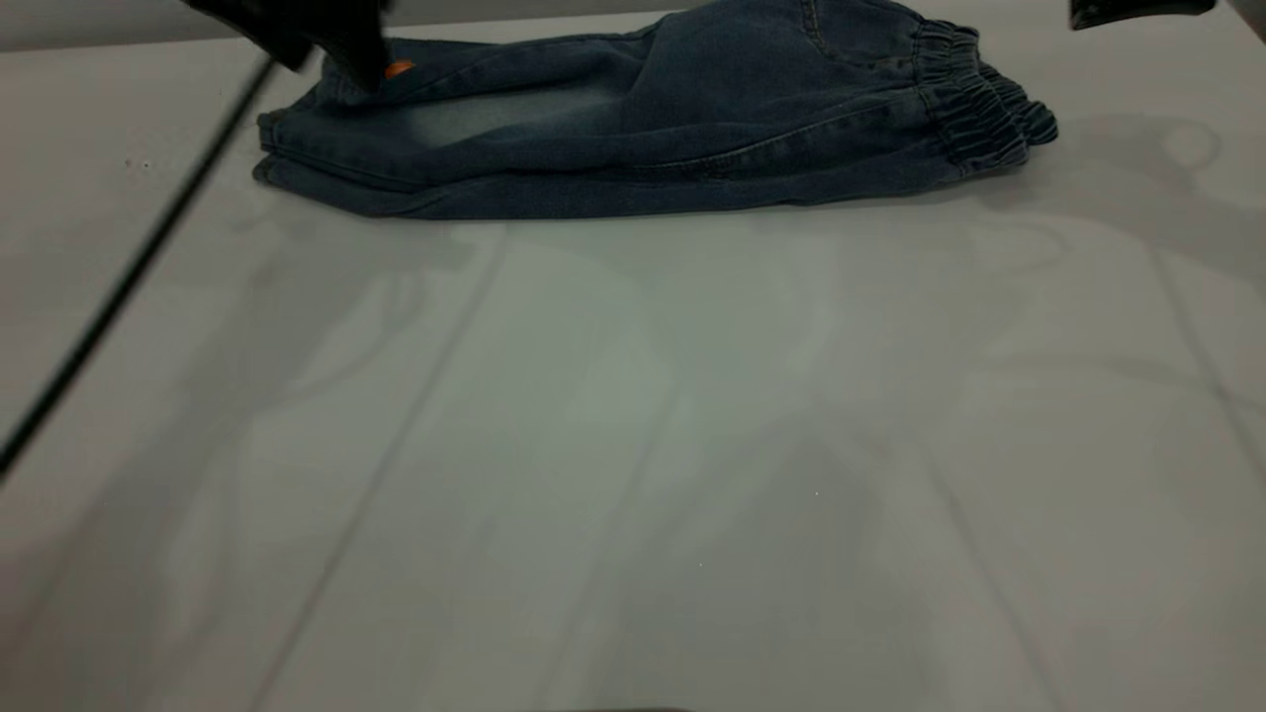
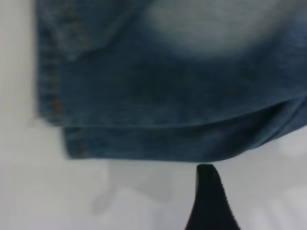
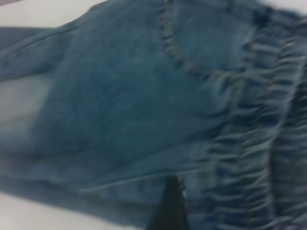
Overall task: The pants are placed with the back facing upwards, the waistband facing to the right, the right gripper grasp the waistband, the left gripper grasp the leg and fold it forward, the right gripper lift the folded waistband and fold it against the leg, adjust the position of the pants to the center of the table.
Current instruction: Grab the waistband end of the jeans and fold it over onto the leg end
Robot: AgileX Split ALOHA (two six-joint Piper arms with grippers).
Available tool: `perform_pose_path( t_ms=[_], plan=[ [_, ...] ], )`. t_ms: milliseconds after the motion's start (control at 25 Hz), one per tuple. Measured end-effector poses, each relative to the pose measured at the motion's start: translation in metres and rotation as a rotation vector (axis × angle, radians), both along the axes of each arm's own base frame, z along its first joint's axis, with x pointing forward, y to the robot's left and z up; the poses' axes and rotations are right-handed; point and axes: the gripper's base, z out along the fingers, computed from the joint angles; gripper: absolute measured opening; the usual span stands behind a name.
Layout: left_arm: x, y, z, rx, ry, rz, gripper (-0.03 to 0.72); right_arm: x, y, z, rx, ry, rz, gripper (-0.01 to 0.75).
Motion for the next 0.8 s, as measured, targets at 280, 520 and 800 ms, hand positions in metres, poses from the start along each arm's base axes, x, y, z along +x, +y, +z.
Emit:
perform_pose_path(
  t_ms=[280,520,800],
  plan=[
    [0.003,-0.025,-0.032,-0.021,-0.019,-0.033,0.443,0.013,-0.004,-0.023,-0.033,0.015,-0.013,0.617],
    [0.005,-0.026,-0.041,-0.031,-0.029,-0.024,0.443,0.029,-0.003,-0.053,-0.05,0.029,0.037,0.616],
    [0.012,-0.028,-0.042,-0.063,-0.1,-0.015,0.443,0.027,-0.003,-0.083,-0.026,0.092,0.076,0.612]
  ],
)
